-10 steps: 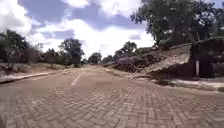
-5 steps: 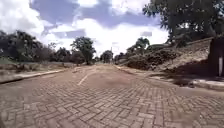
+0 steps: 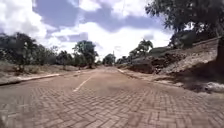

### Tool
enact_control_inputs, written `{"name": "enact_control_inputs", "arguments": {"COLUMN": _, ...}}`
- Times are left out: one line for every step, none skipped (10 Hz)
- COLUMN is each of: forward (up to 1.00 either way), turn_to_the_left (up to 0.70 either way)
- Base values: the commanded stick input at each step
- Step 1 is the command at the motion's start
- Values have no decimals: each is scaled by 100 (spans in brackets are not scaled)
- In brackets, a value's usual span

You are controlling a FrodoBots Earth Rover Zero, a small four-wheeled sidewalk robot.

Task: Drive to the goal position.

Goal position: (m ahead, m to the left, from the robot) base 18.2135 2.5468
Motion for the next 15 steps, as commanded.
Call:
{"name": "enact_control_inputs", "arguments": {"forward": 100, "turn_to_the_left": 0}}
{"name": "enact_control_inputs", "arguments": {"forward": 100, "turn_to_the_left": 0}}
{"name": "enact_control_inputs", "arguments": {"forward": 100, "turn_to_the_left": 0}}
{"name": "enact_control_inputs", "arguments": {"forward": 100, "turn_to_the_left": 0}}
{"name": "enact_control_inputs", "arguments": {"forward": 100, "turn_to_the_left": 0}}
{"name": "enact_control_inputs", "arguments": {"forward": 100, "turn_to_the_left": 0}}
{"name": "enact_control_inputs", "arguments": {"forward": 100, "turn_to_the_left": 0}}
{"name": "enact_control_inputs", "arguments": {"forward": 100, "turn_to_the_left": 0}}
{"name": "enact_control_inputs", "arguments": {"forward": 100, "turn_to_the_left": 0}}
{"name": "enact_control_inputs", "arguments": {"forward": 100, "turn_to_the_left": 0}}
{"name": "enact_control_inputs", "arguments": {"forward": 100, "turn_to_the_left": 0}}
{"name": "enact_control_inputs", "arguments": {"forward": 100, "turn_to_the_left": 0}}
{"name": "enact_control_inputs", "arguments": {"forward": 100, "turn_to_the_left": 0}}
{"name": "enact_control_inputs", "arguments": {"forward": 100, "turn_to_the_left": 0}}
{"name": "enact_control_inputs", "arguments": {"forward": 100, "turn_to_the_left": 0}}
